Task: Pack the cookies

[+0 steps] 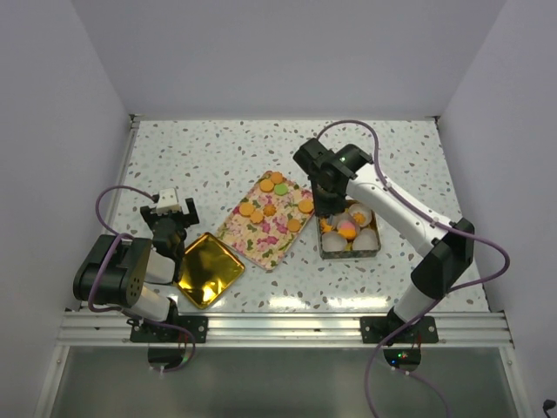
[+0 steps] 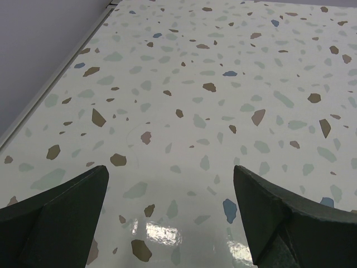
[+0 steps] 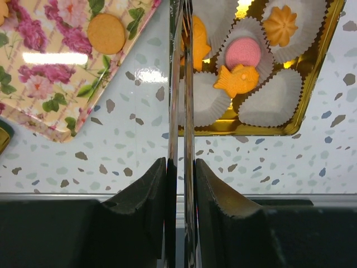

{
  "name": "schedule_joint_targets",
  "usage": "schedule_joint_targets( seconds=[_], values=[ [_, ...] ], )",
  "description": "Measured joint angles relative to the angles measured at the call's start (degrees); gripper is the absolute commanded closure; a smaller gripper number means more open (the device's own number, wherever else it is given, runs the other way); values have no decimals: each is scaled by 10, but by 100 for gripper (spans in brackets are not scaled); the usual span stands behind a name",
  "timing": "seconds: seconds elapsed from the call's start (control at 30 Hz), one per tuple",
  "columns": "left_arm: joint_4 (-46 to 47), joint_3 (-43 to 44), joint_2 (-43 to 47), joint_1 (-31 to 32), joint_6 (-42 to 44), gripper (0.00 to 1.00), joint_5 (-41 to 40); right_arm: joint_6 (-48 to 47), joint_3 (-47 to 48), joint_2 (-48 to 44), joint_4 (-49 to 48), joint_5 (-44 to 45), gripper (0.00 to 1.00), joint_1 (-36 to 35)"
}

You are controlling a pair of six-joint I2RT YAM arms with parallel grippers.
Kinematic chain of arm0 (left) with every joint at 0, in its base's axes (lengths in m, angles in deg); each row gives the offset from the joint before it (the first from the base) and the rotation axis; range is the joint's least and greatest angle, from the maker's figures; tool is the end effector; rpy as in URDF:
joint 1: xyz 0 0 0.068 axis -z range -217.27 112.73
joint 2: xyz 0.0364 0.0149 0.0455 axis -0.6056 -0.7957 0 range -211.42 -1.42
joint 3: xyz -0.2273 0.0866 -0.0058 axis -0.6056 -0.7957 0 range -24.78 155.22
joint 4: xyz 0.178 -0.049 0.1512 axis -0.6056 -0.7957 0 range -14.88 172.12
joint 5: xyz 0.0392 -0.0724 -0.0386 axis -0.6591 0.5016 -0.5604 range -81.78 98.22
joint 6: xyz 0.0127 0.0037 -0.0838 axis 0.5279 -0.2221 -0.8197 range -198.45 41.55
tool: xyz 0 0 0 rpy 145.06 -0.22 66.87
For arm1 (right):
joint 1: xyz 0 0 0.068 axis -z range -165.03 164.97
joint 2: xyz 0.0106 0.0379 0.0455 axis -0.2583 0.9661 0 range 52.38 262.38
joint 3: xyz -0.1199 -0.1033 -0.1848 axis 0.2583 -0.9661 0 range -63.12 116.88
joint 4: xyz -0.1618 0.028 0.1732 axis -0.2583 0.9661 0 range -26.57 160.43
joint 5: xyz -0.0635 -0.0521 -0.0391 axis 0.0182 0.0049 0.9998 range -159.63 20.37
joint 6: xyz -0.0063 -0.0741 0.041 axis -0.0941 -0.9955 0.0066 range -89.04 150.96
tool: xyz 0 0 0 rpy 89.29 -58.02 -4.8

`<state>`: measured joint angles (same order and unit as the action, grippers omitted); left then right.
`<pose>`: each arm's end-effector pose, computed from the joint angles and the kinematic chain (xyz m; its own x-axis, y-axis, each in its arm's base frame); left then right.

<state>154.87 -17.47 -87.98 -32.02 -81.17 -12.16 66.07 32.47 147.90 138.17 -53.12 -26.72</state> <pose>0.2504 0.0031 0.1248 -0.1003 -0.0355 -0.9943 -0.2638 0.9646 -0.0078 0.2392 0.1846 0.2656 -0.9237 -0.0843 -0.3738 -0.0616 0.9955 -0.0723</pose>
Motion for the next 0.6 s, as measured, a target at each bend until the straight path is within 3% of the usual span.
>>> schedule_joint_targets(
  seconds=[0.33,0.6],
  values=[
    [0,0,0,0,0,0,0,-35,27,-7,-6,5,100,43],
    [0,0,0,0,0,0,0,-31,2,-101,17,-24,100,42]
  ],
)
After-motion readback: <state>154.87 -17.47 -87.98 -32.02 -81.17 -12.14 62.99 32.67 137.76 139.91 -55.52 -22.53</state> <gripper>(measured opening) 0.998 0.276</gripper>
